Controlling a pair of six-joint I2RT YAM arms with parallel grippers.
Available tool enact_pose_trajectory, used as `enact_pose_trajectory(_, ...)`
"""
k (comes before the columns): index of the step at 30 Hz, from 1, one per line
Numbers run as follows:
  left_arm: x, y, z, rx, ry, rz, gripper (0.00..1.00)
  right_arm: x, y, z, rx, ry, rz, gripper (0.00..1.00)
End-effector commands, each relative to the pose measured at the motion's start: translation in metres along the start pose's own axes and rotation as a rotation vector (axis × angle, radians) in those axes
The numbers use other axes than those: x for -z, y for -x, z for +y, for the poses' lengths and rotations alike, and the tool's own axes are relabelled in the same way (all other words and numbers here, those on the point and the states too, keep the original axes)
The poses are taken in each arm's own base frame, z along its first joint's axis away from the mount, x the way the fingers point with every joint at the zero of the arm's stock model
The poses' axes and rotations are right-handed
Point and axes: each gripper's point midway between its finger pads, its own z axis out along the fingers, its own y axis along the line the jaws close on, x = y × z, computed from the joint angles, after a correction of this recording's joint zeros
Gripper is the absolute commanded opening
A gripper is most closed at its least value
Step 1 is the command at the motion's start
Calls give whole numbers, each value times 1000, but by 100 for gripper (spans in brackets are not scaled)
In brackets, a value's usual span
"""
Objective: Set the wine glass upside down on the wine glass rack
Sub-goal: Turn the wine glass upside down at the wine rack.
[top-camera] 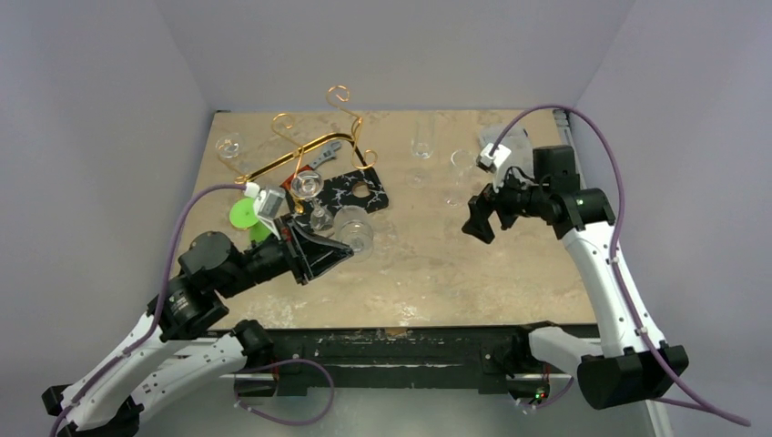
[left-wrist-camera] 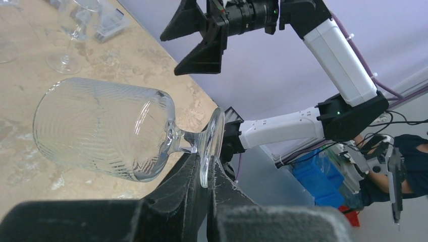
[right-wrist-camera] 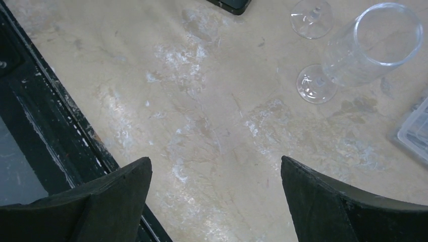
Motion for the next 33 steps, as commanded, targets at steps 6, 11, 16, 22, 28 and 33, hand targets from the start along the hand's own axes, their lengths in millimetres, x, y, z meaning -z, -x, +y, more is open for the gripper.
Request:
enact_pose_trajectory(6,6,56,-27,-176,5,-105,0,-13,3,5,-31,96,-230,97)
enact_pose_trajectory(11,0,73,-33,-217,14,-128,0,-13,2,1,-50,127,-324,97)
enact_pose_trajectory(16,-6,91,-35,-259,42,-158,0,-11,-8,-21,-69,56,-333,97)
enact_pose_trajectory(22,-11,115,-35,-299,75,-191,0,-10,-14,-19,-66,50,-327,97)
enact_pose_trajectory(28,-13,135,-33,-313,85,-227,0,-11,-18,-20,-71,42,-317,97)
enact_pose_trajectory(33,-8,151,-32,-330,101,-264,0,-12,-20,-21,-68,32,-309,97)
